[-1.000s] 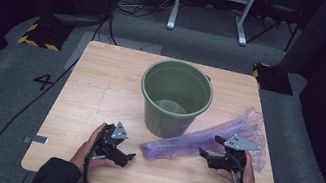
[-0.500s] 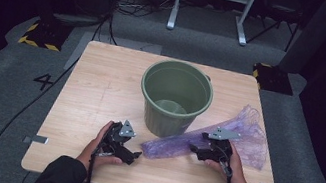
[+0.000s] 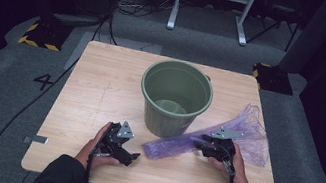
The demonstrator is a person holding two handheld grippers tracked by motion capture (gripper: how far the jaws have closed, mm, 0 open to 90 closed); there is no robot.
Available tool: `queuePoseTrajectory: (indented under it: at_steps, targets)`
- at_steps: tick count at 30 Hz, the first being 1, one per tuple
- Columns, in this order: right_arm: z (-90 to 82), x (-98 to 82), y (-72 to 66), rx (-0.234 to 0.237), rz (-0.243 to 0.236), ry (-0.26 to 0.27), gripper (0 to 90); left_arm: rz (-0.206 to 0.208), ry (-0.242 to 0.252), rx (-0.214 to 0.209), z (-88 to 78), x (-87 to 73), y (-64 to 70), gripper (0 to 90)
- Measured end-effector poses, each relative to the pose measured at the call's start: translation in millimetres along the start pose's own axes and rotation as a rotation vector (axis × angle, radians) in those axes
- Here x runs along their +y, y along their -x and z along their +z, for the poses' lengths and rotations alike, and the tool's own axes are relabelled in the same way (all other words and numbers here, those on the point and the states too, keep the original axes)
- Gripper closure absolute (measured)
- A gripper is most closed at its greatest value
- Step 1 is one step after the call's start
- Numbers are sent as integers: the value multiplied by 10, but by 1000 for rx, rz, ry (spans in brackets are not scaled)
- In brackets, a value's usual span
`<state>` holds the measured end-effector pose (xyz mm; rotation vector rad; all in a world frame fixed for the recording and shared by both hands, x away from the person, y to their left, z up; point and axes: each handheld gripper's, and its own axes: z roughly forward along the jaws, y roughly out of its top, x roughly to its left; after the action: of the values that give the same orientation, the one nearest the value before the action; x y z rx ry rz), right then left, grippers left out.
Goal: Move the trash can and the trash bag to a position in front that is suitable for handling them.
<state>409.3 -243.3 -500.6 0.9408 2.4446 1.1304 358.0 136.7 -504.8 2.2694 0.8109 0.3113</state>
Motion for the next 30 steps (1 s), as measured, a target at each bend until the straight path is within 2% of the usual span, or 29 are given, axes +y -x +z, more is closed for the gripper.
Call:
queuePoseTrajectory:
  at_steps: [2,6,9,11,13,22,30]
  targets:
    - [-5,0,21,-8,16,2,627,-8,-1,9,-24,-24,-21,2]
    - [-34,-21,52,-11,12,2,718,-17,-2,25,-88,-89,-76,2]
    - [-78,-56,98,-19,19,2,779,-11,-2,10,-150,-158,-126,1]
    - [-105,-79,132,-27,29,4,816,-14,-3,16,-185,-195,-155,1]
    - [-128,-97,154,-34,20,3,854,-23,0,25,-212,-225,-171,1]
    - [-175,-108,189,-56,7,7,888,-75,0,73,-279,-298,-165,1]
    - [-331,-61,232,-92,19,100,896,-79,-1,78,-288,-306,-168,1]
